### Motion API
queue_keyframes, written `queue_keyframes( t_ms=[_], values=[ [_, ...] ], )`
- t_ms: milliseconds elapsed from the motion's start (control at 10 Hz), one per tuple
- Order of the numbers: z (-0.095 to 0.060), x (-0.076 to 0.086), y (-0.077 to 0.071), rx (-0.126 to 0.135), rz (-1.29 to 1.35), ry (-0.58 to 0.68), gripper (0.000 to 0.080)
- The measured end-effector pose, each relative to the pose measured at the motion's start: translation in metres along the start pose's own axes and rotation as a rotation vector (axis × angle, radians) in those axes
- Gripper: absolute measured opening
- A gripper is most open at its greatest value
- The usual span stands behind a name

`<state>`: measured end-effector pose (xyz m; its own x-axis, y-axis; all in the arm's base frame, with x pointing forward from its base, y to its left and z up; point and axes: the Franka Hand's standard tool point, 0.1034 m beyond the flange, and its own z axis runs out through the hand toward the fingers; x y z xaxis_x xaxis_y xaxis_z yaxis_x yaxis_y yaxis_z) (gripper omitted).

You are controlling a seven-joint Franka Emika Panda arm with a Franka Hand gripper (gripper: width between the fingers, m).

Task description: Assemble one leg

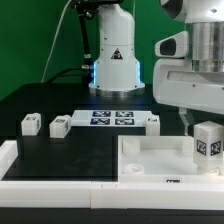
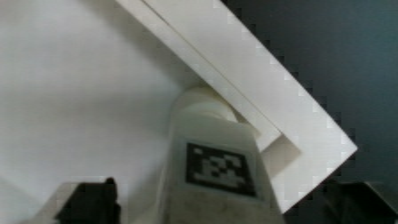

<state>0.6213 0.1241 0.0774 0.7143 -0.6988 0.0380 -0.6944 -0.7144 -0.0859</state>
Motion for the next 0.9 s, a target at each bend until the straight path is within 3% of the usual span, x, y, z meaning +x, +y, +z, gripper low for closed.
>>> queue_keyframes(
  t_ms=[100,500,900],
  values=[
    [-0.0003,0.0016,0.0004,0.002,-0.098,0.002,0.0626],
    [0.0024,0.0025,0.0023,-0.006,-0.679,0.002,0.0649],
    [0.0024,0.0046,0.0037,-0.015,-1.081,0.005,0.0649]
  ],
)
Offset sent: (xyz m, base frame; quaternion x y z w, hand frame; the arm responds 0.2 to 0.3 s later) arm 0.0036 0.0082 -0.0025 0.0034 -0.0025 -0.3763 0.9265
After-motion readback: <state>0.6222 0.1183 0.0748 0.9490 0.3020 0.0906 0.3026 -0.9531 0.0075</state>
